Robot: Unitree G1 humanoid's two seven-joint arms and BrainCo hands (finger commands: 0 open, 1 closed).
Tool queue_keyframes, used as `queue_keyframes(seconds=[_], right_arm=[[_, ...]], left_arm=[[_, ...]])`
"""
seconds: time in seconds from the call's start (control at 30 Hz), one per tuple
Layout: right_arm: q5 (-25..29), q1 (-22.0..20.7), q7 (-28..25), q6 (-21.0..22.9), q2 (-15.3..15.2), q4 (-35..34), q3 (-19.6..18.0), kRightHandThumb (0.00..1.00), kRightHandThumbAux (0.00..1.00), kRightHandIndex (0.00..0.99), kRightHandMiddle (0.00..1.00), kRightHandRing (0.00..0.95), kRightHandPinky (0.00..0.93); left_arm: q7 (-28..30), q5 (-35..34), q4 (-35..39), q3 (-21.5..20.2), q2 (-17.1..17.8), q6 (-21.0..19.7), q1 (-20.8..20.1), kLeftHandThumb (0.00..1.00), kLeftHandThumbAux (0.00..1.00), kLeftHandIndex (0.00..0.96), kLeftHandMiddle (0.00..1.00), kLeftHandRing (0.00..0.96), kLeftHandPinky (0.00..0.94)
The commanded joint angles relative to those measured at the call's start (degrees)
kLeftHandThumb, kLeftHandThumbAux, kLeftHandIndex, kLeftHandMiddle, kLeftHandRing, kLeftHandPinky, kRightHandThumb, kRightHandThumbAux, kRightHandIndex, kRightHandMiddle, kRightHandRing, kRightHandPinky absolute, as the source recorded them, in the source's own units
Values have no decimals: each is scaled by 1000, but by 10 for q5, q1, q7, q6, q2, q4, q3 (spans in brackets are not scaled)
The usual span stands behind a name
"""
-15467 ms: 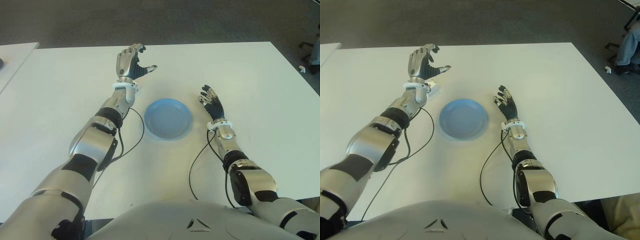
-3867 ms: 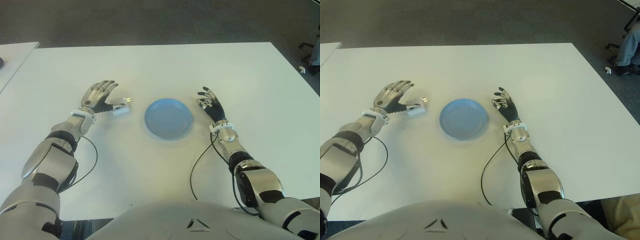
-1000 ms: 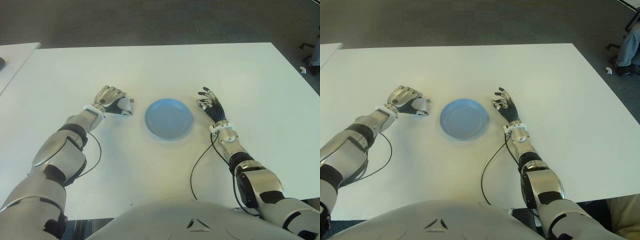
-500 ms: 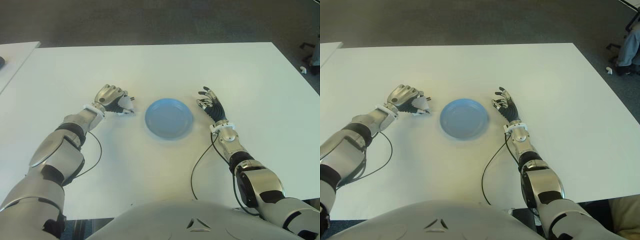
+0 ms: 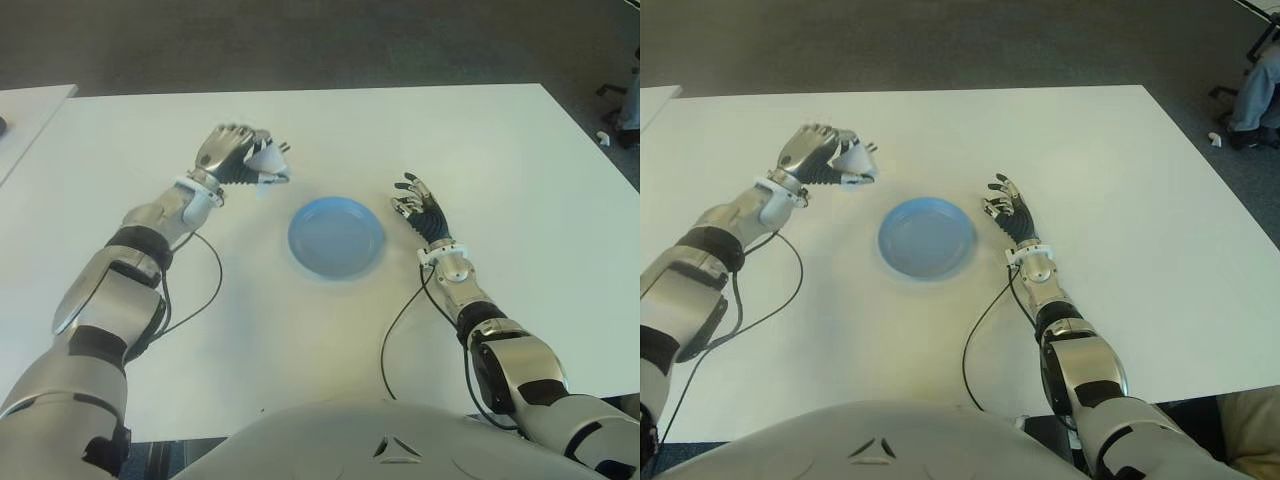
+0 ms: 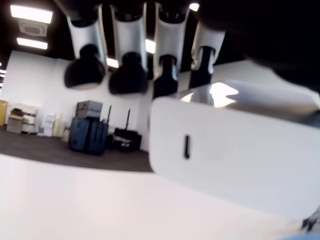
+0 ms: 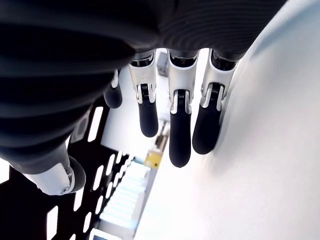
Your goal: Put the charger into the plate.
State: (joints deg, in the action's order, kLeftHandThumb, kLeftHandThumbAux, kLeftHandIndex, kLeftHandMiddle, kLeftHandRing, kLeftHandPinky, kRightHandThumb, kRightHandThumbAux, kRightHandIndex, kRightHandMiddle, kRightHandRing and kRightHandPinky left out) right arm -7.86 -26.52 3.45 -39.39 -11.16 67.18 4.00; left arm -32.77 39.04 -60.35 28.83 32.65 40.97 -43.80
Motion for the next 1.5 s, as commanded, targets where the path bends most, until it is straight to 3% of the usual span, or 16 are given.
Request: queue_keyframes(seconds=[0.03, 0.43, 0.8, 1.13, 1.5], right_arm=[[-16, 36, -18, 55, 13, 35, 12, 75, 584, 0, 235, 374, 395], [-25, 31, -1, 51, 15, 41, 19, 93, 579, 0, 239, 374, 404], [-18, 28, -4, 58, 19, 42, 16, 82, 586, 0, 245, 374, 385], [-16, 27, -2, 58, 21, 41, 14, 83, 610, 0, 250, 388, 412], [-15, 29, 1, 45, 23, 39, 12, 92, 597, 0, 262, 386, 398]], left_arm=[[24, -17, 66, -29, -10, -1, -8, 750, 696, 443, 850, 854, 846], [62, -49, 192, -83, -54, -11, 25, 749, 696, 442, 869, 866, 862], [161, -76, 277, -73, -107, -20, 89, 750, 695, 443, 861, 853, 846], [241, -48, 281, -38, -136, -34, 130, 750, 695, 443, 857, 853, 845], [224, -4, 212, -5, -160, -43, 125, 750, 695, 443, 857, 854, 851]])
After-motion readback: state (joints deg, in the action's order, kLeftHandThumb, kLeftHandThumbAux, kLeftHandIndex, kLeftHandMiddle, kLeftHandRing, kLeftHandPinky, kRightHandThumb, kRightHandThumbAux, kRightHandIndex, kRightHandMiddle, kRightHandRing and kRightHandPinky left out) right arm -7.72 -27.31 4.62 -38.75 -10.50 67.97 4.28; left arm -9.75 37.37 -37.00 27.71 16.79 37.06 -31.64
